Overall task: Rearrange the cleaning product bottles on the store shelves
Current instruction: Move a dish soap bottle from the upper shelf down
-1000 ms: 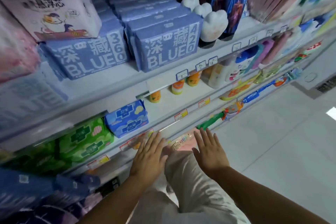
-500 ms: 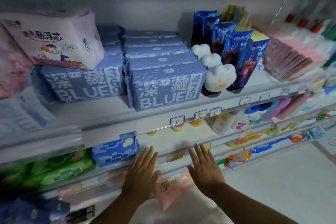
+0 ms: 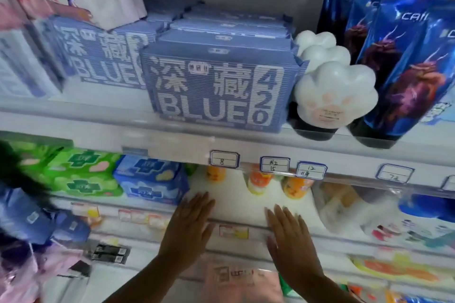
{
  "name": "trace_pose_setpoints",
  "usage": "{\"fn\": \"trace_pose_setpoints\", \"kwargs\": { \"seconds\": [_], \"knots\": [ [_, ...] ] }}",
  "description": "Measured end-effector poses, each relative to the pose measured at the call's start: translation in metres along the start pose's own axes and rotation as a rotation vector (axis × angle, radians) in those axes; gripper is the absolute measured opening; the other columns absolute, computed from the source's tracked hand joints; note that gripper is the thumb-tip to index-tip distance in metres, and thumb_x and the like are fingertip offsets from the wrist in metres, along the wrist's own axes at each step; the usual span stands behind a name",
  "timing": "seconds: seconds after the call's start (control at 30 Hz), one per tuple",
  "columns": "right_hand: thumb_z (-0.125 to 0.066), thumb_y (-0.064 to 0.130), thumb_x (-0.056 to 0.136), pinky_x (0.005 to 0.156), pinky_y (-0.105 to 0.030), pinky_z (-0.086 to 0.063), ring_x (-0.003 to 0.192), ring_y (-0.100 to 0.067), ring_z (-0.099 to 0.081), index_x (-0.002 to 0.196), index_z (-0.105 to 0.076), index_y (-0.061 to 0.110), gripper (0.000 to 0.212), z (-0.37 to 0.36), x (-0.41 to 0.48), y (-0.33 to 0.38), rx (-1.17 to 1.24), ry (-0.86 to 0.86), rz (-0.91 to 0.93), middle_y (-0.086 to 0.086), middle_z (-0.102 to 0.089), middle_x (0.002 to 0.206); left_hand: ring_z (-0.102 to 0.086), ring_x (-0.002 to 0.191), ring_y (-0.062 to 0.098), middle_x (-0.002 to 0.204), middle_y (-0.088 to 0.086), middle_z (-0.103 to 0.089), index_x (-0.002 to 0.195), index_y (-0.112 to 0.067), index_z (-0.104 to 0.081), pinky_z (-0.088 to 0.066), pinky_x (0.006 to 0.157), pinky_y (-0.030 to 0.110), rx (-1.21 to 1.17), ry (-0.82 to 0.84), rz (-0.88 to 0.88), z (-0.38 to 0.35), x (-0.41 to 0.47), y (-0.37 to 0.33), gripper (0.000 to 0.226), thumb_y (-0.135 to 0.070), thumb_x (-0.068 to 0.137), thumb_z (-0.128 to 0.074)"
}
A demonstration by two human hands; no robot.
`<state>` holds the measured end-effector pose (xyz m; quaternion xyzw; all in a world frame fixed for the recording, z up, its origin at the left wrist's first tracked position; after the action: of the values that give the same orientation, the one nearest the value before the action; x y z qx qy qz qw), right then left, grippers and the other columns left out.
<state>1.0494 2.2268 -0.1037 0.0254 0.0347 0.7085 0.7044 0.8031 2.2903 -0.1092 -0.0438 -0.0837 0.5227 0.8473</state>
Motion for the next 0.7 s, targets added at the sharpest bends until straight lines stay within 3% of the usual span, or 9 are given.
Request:
{"fn": "trace_pose_setpoints", "kwargs": {
  "seconds": [0.13,0.27,0.4,0.6,0.7],
  "knots": [
    [-0.019,0.045,0.096,0.095,-0.044,-0.036,0.112,-0.03,-0.061,0.128,-0.056,0.019,0.055,-0.022,0.01,0.003,0.035,-0.273,0.006,-0.008,-0.064,0.124,-0.049,0.12,0.014,0.134,-0.005,-0.054,0.132,-0.023,-0.049,-0.021,0.109,0.032,-0.073,-0.178,-0.021,-0.016,0.004,0.004,0.053,-0.045,0.096,-0.018],
    [-0.033,0.043,0.095,0.093,-0.046,-0.041,0.109,-0.028,-0.061,0.124,-0.062,0.016,0.049,-0.045,0.017,0.0,0.002,-0.542,0.056,-0.005,-0.065,0.118,-0.048,0.12,0.016,0.134,-0.004,-0.054,0.13,-0.021,-0.053,-0.031,0.103,0.038,0.002,-0.422,-0.116,-0.039,0.011,0.012,0.049,-0.042,0.094,-0.028],
    [-0.031,0.043,0.097,0.088,-0.044,-0.04,0.099,-0.027,-0.061,0.122,-0.062,0.014,0.049,-0.054,0.018,0.0,-0.035,-0.767,0.117,-0.004,-0.065,0.109,-0.044,0.126,0.018,0.135,-0.001,-0.053,0.126,-0.019,-0.056,-0.033,0.1,0.042,0.021,-0.605,-0.16,-0.052,0.014,0.014,0.049,-0.042,0.093,-0.029],
    [-0.035,0.042,0.095,0.085,-0.04,-0.037,0.095,-0.026,-0.055,0.123,-0.058,0.017,0.044,-0.065,0.019,-0.002,-0.111,-0.938,0.124,-0.001,-0.063,0.106,-0.041,0.128,0.016,0.133,-0.003,-0.055,0.12,-0.021,-0.058,-0.027,0.104,0.038,0.083,-0.75,-0.149,-0.061,0.012,0.015,0.043,-0.044,0.09,-0.037],
    [-0.036,0.042,0.094,0.085,-0.04,-0.037,0.095,-0.027,-0.055,0.123,-0.058,0.017,0.044,-0.068,0.019,-0.002,-0.153,-0.956,0.091,-0.002,-0.065,0.104,-0.042,0.129,0.018,0.133,-0.002,-0.054,0.124,-0.023,-0.054,-0.026,0.105,0.037,0.113,-0.741,-0.161,-0.063,0.012,0.017,0.043,-0.045,0.091,-0.037]
  ]
}}
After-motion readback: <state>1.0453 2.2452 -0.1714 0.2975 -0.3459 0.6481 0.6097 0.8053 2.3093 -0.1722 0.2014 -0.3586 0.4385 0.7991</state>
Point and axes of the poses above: each hand's wrist, its own x-axis towards the middle knuckle, its own z-axis out of the back of the hand, y = z × x, the point moved 2 cm from there along x, towards the middle knuckle
